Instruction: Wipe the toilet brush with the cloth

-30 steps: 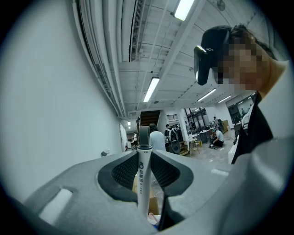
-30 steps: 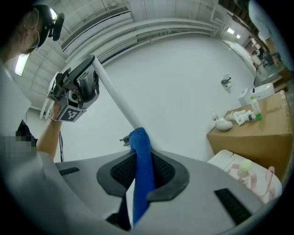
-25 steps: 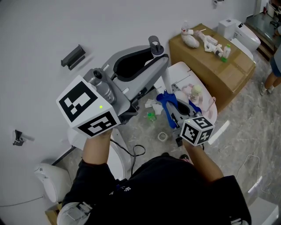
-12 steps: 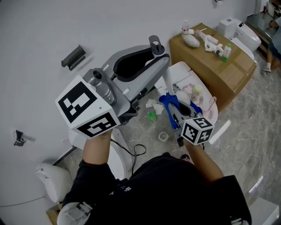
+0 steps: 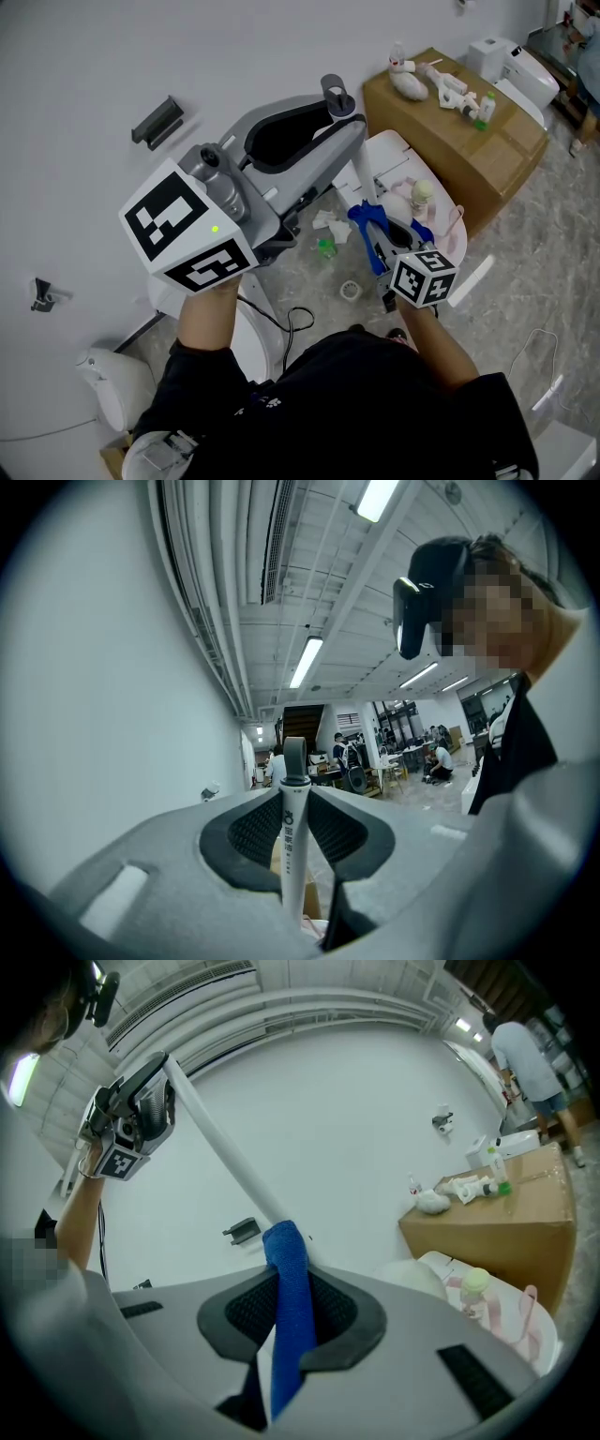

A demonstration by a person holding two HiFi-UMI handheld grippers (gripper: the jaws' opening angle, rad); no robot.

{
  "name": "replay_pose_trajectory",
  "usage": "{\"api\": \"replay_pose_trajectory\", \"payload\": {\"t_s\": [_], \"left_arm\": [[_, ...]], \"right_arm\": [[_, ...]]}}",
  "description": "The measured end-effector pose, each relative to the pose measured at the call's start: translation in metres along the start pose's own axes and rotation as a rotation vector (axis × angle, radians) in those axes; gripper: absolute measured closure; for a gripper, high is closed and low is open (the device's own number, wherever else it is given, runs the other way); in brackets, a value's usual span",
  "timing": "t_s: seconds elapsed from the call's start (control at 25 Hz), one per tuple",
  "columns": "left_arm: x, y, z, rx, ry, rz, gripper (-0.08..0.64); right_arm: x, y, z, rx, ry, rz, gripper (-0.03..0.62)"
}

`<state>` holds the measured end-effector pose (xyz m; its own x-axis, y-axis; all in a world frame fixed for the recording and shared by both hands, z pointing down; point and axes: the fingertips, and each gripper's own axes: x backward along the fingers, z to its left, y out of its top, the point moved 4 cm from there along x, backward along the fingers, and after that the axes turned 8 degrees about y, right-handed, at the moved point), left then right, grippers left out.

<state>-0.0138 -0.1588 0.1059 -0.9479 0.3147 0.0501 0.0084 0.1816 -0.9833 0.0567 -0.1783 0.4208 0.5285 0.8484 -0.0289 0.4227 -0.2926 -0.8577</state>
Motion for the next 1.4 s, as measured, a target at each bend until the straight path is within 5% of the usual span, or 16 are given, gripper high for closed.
{"api": "replay_pose_trajectory", "payload": {"t_s": [1.4], "left_arm": [[0.0,0.012,-0.007,-0.002,-0.029,-0.011,0.469]], "right_arm": [[0.008,-0.035,-0.03,-0.055,-0.07,0.064,0.528]]}}
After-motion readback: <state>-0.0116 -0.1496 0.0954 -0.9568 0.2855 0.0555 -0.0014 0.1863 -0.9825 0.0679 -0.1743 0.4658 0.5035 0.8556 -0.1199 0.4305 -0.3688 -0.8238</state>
